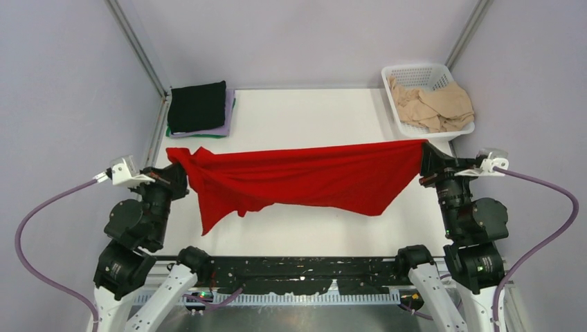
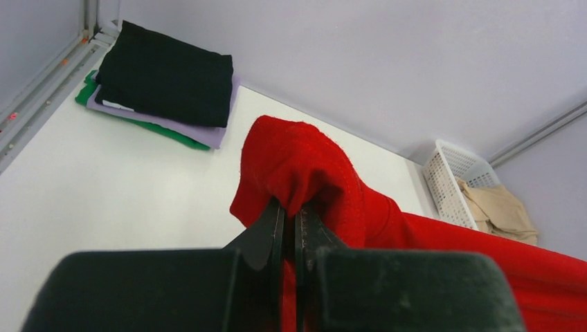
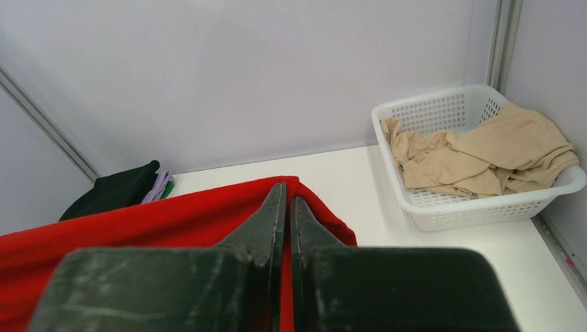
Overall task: Fold and stack the t-shirts
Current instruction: Flatten out the tshirt
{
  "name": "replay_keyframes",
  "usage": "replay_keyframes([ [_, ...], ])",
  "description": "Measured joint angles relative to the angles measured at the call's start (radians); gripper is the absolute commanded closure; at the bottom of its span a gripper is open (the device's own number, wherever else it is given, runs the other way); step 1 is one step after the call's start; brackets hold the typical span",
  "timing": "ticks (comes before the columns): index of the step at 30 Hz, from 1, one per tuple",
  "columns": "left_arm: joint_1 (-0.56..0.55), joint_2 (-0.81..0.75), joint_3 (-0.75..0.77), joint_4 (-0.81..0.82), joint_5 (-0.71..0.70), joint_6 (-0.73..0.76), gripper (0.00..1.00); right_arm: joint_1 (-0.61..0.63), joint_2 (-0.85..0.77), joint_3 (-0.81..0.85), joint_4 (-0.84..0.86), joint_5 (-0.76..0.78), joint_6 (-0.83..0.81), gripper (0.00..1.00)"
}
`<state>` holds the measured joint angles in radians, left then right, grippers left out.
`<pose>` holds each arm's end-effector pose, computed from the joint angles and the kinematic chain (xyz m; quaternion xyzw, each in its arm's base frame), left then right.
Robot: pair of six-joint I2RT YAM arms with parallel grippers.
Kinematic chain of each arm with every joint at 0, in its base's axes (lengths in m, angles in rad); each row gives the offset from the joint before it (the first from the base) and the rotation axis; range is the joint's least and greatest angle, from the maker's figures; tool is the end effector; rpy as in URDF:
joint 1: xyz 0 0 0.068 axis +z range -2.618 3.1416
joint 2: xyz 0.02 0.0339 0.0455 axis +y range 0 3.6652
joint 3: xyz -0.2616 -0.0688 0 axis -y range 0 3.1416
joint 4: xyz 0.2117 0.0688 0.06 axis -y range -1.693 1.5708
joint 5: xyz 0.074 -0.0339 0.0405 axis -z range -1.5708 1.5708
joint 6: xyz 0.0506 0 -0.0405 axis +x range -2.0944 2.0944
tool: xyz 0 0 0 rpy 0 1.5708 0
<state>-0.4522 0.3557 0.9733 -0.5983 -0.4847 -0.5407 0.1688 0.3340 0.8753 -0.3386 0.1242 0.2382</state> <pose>0.0385 0.0075 0.3784 -0.2012 0.6715 -0.1823 0.6894 0.0455 0.0014 0.3848 0.0700 0.6287 0.1179 0.7655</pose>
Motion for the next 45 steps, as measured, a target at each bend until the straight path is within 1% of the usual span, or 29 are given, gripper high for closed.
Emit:
replay_keyframes([
  [4,0.000,0.071,-0.021,0.022,0.000,0.002,1.00,0.000,0.089,0.032,0.003,0.032,0.000,0.95],
  [7,0.010,0.206,-0.050,0.048,-0.014,0.002,1.00,0.000,0.221,0.036,0.020,0.064,-0.001,0.95],
  [8,0.026,0.267,-0.060,0.060,-0.009,0.002,1.00,0.000,0.286,0.036,0.025,0.077,0.000,0.95],
  [10,0.093,0.420,-0.080,0.103,0.036,0.002,1.00,0.000,0.428,0.037,0.042,0.098,0.000,0.95],
  [12,0.189,0.584,-0.089,0.160,0.144,0.007,1.00,0.000,0.563,0.036,0.072,0.116,0.001,0.95],
  [14,0.270,0.810,-0.074,0.225,0.260,0.018,1.00,0.000,0.729,0.033,0.124,0.129,0.001,0.95],
  [16,0.311,1.039,-0.013,0.239,0.340,0.024,1.00,-0.002,0.875,0.034,0.163,0.143,0.000,0.95],
  [19,0.333,1.325,0.150,0.225,0.430,0.025,1.00,-0.002,1.083,0.083,0.200,0.171,0.000,0.95],
  [21,0.338,1.447,0.251,0.219,0.476,0.025,1.00,-0.003,1.215,0.151,0.215,0.193,-0.001,0.95],
  [22,0.339,1.479,0.283,0.218,0.489,0.024,1.00,-0.003,1.256,0.176,0.225,0.199,-0.001,0.95],
  [23,0.340,1.506,0.314,0.215,0.499,0.024,0.95,-0.005,1.307,0.210,0.233,0.209,0.000,0.94],
  [24,0.340,1.524,0.340,0.210,0.506,0.024,0.86,-0.005,1.346,0.241,0.241,0.217,0.000,0.93],
  [25,0.340,1.538,0.370,0.201,0.509,0.025,0.71,-0.005,1.385,0.273,0.249,0.226,0.000,0.89],
  [26,0.340,1.546,0.390,0.195,0.509,0.026,0.53,-0.005,1.407,0.291,0.255,0.231,0.001,0.87],
  [27,0.340,1.558,0.421,0.178,0.509,0.030,0.31,-0.005,1.427,0.311,0.257,0.238,0.002,0.80],
  [28,0.340,1.571,0.453,0.166,0.508,0.039,0.03,-0.005,1.446,0.331,0.263,0.244,0.004,0.59],
  [29,0.340,1.583,0.483,0.153,0.504,0.043,0.01,-0.005,1.462,0.349,0.268,0.251,0.006,0.48],
  [30,0.340,1.595,0.514,0.140,0.495,0.045,0.00,-0.005,1.469,0.360,0.270,0.259,0.014,0.22],
  [32,0.341,1.606,0.557,0.109,0.474,0.040,0.00,-0.006,1.472,0.368,0.270,0.275,0.032,0.01],
  [34,0.343,1.601,0.571,0.086,0.452,0.041,0.01,-0.007,1.466,0.371,0.263,0.291,0.051,0.04],
  [36,0.343,1.585,0.562,0.063,0.440,0.040,0.00,-0.007,1.441,0.356,0.254,0.298,0.068,0.05],
  [38,0.343,1.535,0.502,0.065,0.433,0.032,0.00,-0.007,1.379,0.309,0.247,0.296,0.085,0.05],
  [40,0.343,1.431,0.380,0.079,0.433,0.021,0.00,-0.007,1.277,0.235,0.240,0.288,0.101,0.04],
  [42,0.340,1.278,0.221,0.094,0.435,0.012,0.00,-0.007,1.133,0.149,0.235,0.277,0.121,0.04],
  [43,0.336,1.175,0.126,0.101,0.435,0.000,0.00,-0.007,1.066,0.115,0.237,0.273,0.133,0.05],
  [45,0.333,1.046,0.018,0.119,0.434,-0.022,0.00,-0.010,0.958,0.052,0.258,0.265,0.161,0.04],
])
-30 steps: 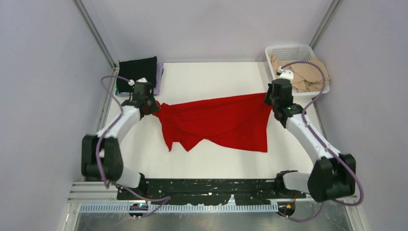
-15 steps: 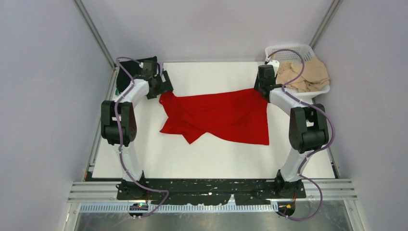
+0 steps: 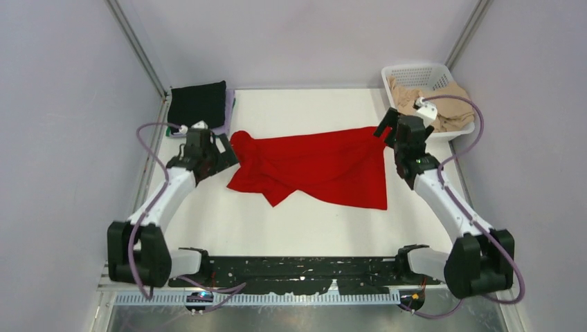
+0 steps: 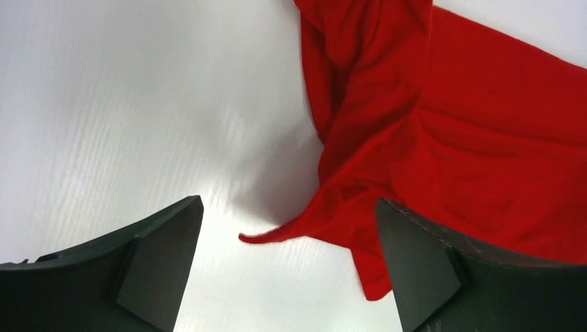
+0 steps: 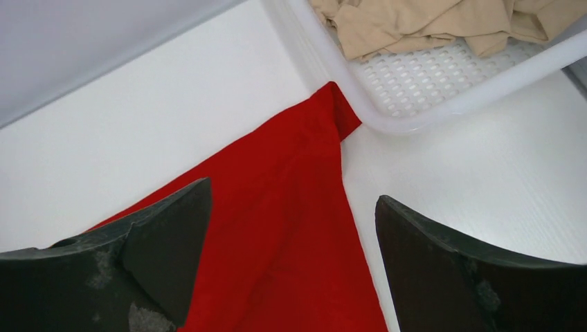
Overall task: Fold and stack the t-shirts
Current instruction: Flatten out the tshirt
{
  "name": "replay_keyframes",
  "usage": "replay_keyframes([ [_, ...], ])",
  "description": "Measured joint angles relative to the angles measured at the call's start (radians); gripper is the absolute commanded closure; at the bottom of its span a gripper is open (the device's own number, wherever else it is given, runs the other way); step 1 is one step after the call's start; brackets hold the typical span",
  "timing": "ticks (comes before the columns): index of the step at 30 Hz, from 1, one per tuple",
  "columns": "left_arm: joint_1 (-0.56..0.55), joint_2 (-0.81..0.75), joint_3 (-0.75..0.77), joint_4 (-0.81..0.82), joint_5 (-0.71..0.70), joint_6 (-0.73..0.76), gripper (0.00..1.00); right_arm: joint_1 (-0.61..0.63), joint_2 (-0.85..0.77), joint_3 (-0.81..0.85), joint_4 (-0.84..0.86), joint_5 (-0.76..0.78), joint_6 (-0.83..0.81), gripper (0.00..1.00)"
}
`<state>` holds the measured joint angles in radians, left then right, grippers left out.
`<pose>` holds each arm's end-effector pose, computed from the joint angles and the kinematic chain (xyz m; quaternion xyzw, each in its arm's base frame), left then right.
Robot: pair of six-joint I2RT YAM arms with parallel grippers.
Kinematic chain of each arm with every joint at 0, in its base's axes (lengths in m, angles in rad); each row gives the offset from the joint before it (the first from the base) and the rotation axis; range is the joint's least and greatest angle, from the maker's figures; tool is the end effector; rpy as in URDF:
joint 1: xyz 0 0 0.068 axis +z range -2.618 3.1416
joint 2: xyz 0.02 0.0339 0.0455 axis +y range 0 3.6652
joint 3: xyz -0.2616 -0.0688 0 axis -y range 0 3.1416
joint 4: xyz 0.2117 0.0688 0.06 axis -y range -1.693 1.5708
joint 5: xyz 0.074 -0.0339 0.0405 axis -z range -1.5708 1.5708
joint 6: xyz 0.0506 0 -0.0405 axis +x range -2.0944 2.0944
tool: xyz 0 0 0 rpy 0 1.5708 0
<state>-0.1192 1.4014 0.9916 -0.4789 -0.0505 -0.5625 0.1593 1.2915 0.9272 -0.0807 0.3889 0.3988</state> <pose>0.2709 -0.0299 0.2454 -0.2153 0.9172 -0.0894 0.3231 0.2757 0.0249 0.2936 0.2015 0.8115 -0.0129 0.5483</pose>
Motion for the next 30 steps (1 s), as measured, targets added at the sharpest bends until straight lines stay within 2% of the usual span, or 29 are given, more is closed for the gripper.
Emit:
replay_keyframes([
  [2,-0.004,-0.146,-0.150,0.067,0.008,-0.033,0.00,-0.007,-0.116,-0.095,0.042,-0.024,0.031,0.05],
  [4,-0.005,-0.226,-0.267,0.124,0.027,-0.050,0.00,-0.018,-0.190,-0.178,0.070,-0.060,0.055,0.05],
  [7,-0.005,-0.259,-0.425,0.223,0.103,-0.060,0.00,-0.033,-0.237,-0.267,0.075,-0.125,0.084,0.04],
  [9,-0.005,-0.249,-0.474,0.272,0.147,-0.057,0.00,-0.037,-0.237,-0.288,0.071,-0.163,0.094,0.04],
  [18,-0.006,-0.053,-0.460,0.541,0.281,-0.054,0.02,-0.037,-0.289,-0.316,0.066,-0.249,0.103,0.03],
  [23,-0.017,-0.035,-0.462,0.593,0.313,-0.060,0.15,-0.037,-0.321,-0.316,0.065,-0.250,0.100,0.02],
  [28,-0.066,-0.080,-0.484,0.582,0.262,-0.060,0.31,-0.037,-0.322,-0.316,0.056,-0.249,0.100,0.02],
  [30,-0.089,-0.107,-0.486,0.565,0.222,-0.061,0.32,-0.037,-0.322,-0.316,0.043,-0.249,0.098,0.01],
])
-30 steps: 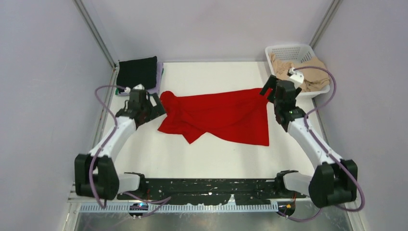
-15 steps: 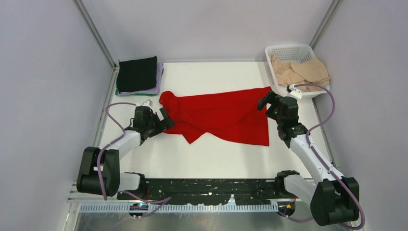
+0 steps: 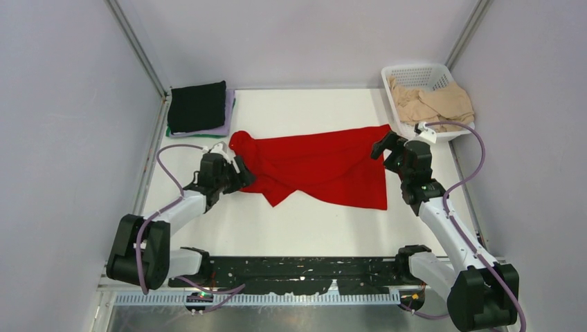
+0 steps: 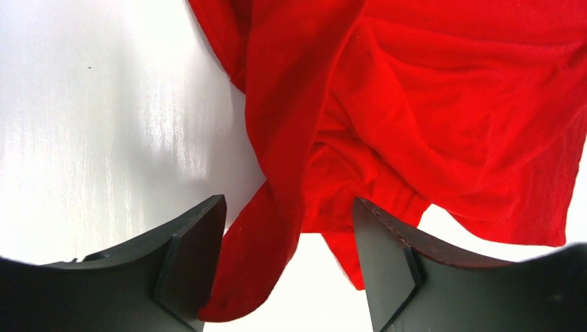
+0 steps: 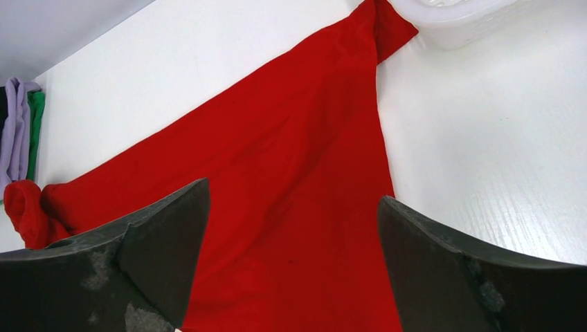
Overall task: Fold and stack the t-shirts
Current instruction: Flatten out the tshirt
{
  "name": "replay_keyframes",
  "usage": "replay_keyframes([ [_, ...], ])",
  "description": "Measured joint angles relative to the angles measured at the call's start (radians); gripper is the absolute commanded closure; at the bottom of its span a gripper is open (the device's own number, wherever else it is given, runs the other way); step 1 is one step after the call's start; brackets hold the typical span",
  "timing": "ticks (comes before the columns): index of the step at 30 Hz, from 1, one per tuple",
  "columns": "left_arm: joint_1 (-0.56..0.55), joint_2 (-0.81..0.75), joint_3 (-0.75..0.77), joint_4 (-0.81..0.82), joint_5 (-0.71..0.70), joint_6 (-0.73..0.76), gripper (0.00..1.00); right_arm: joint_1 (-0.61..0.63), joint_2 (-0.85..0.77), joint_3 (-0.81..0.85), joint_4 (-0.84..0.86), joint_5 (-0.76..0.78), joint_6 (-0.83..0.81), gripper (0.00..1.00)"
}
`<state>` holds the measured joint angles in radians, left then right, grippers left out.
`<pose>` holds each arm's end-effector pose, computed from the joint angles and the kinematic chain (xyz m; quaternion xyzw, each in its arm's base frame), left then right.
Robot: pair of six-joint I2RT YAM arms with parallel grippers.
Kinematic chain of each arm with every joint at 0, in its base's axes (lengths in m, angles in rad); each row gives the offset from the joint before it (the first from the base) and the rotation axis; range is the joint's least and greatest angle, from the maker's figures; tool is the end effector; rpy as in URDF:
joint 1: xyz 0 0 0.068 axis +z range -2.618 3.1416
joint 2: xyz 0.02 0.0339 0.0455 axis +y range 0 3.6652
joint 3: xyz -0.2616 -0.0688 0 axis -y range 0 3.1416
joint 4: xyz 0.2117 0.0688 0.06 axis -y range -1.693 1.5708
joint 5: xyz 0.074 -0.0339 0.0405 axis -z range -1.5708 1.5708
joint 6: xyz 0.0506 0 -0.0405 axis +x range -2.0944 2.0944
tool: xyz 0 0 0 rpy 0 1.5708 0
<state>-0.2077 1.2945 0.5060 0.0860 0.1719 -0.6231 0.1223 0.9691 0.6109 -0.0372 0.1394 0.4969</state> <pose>0.2281 -0.0569 0.1773 -0.1511 0.8919 -0.2404 0.3520 0.2051 0.0181 0.2633 0.1925 0.8085 0.1133 0.5445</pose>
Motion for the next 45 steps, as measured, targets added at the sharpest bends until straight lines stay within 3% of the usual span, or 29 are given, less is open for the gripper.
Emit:
replay_keyframes([
  [18,-0.160,-0.047,0.018,-0.197,-0.332,0.001,0.48,0.000,0.004,0.000,-0.050,0.005,-0.020,0.00],
  [36,-0.179,-0.132,0.040,-0.230,-0.394,0.002,0.62,0.000,0.004,0.000,-0.068,0.005,-0.027,0.00],
  [41,-0.180,-0.149,0.039,-0.230,-0.393,0.003,0.81,0.000,0.004,0.000,-0.070,0.005,-0.027,0.00],
  [44,-0.181,-0.148,0.038,-0.230,-0.388,0.002,1.00,0.000,0.004,0.000,-0.078,0.003,-0.027,0.00],
  [45,-0.181,-0.146,0.038,-0.229,-0.386,0.002,1.00,0.000,0.004,0.000,-0.083,0.003,-0.027,0.00],
])
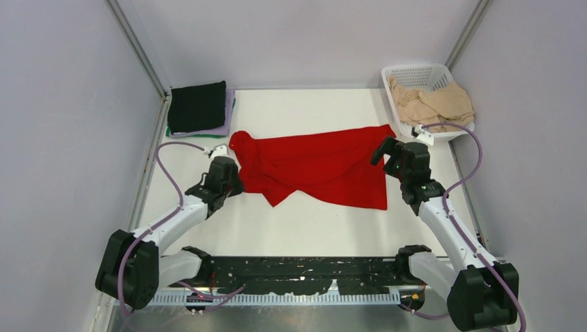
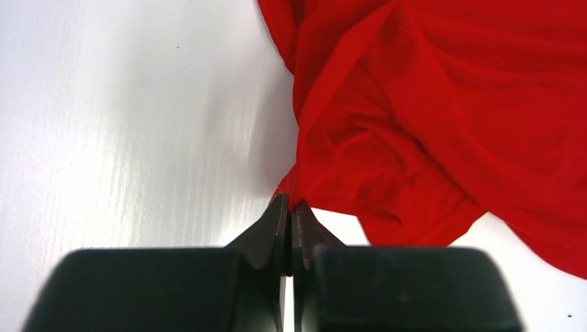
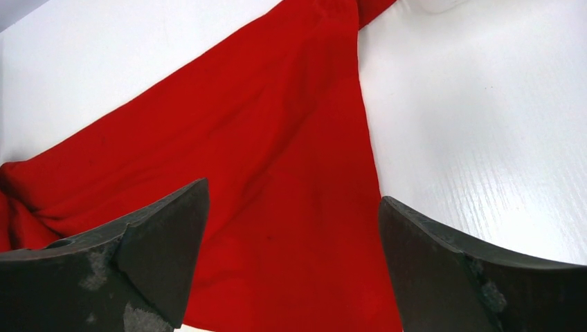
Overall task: Fold and stack the t-shirts
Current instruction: Flatten out the tshirt
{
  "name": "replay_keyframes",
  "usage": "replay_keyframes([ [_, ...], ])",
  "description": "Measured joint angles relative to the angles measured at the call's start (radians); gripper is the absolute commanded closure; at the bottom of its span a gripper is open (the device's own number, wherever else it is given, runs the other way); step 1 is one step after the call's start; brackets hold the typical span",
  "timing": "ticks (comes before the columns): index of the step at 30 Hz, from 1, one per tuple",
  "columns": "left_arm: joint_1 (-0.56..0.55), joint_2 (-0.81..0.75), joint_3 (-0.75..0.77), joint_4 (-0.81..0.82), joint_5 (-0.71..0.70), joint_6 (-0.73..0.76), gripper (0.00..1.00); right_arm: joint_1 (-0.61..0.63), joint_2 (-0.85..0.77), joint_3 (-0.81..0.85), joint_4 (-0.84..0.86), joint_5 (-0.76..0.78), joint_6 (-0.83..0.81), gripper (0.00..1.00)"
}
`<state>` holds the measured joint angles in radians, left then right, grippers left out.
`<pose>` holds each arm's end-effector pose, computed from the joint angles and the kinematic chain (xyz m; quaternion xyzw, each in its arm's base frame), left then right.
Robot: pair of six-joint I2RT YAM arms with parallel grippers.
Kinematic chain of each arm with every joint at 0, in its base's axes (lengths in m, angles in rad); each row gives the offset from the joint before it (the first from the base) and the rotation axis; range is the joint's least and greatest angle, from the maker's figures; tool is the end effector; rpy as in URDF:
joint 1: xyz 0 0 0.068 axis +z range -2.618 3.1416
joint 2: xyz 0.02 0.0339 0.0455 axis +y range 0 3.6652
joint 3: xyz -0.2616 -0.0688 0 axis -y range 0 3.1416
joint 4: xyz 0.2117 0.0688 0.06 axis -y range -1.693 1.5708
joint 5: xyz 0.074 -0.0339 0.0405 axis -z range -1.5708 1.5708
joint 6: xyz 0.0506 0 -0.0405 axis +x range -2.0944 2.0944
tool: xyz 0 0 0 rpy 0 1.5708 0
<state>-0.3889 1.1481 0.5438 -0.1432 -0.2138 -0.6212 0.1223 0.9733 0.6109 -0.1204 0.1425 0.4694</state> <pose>0.1998 -0.0703 0.1972 -0.1480 0.9001 -0.1069 0.3955 0.2013 0.0175 0.2532 0.1837 0.8343 0.0922 0.5116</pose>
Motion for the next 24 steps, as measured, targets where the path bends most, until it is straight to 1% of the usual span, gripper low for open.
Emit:
replay_keyframes([
  [6,-0.002,0.006,0.000,-0.006,0.005,0.004,1.00,0.000,0.000,0.000,-0.082,-0.007,0.001,0.00],
  [11,-0.002,-0.047,-0.002,-0.019,0.008,0.000,1.00,0.000,0.019,0.004,-0.225,-0.001,0.004,0.00],
  [14,-0.002,-0.094,-0.005,-0.027,0.013,-0.002,1.00,0.000,0.061,0.005,-0.316,0.015,0.003,0.08],
  [19,-0.003,-0.142,-0.009,-0.034,0.029,-0.004,1.00,0.000,0.147,0.005,-0.406,0.005,0.004,0.16],
  [24,-0.003,-0.169,-0.015,-0.043,0.035,-0.007,1.00,0.010,0.185,0.005,-0.456,-0.004,0.010,0.37],
])
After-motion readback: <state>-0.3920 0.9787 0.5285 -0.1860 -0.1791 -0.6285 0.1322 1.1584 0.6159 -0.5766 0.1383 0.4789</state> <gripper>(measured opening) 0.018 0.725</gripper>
